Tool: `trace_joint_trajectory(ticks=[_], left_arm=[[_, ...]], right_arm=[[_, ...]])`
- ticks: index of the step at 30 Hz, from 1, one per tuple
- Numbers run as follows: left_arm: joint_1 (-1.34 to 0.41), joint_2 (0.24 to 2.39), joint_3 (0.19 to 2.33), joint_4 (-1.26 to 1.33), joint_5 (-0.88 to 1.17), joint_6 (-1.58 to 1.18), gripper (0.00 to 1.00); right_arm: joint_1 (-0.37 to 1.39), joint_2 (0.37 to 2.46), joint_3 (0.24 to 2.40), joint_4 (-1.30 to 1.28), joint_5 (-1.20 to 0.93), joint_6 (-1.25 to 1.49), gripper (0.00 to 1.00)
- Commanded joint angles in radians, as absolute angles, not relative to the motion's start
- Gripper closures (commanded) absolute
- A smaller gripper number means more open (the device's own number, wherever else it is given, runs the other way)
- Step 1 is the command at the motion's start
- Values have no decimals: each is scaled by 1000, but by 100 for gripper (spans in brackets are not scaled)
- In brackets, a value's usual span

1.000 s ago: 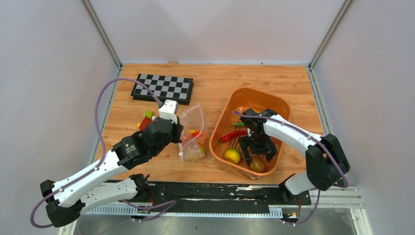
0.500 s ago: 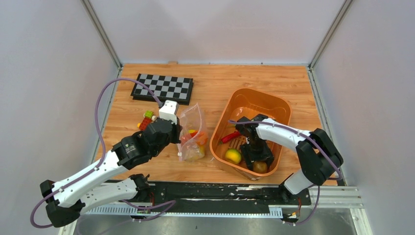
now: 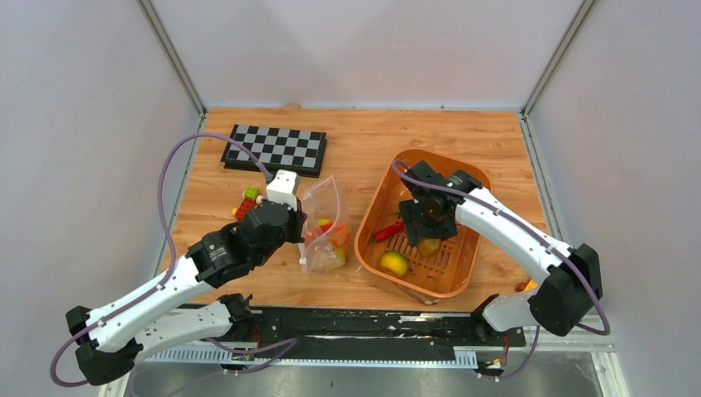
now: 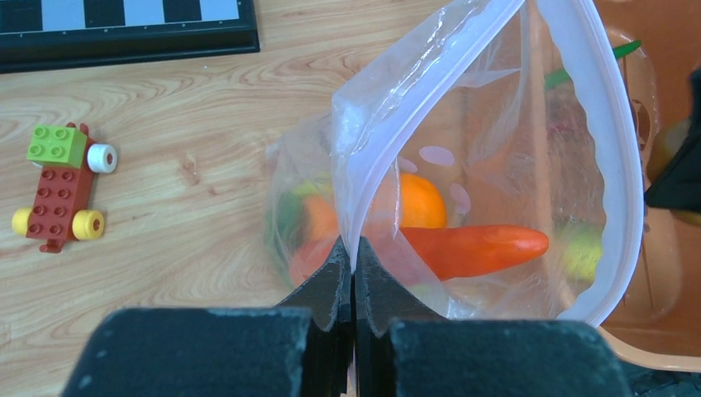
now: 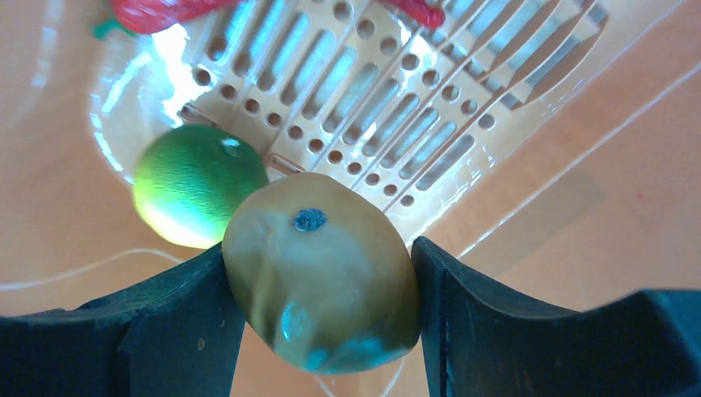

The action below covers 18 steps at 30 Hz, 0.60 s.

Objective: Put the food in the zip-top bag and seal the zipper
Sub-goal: Pick up the fake fruit from the bin, then place the fake fruit in the zipper food storage bag.

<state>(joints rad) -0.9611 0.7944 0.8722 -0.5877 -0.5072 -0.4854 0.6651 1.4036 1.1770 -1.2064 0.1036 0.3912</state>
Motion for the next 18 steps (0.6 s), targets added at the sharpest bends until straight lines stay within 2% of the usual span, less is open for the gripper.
trace_joint_trajectory(ticks=[1, 9, 18], left_arm=[[-957, 799, 885, -578, -503, -493, 100], [-956, 826, 918, -555, -422, -512, 100], [-957, 889, 983, -519, -346, -532, 100]], right_arm=[[663, 1341, 1284, -1188, 142, 399, 62], [664, 1266, 1446, -1013, -19, 398, 62], [686, 1150, 1444, -613, -309, 464, 60]])
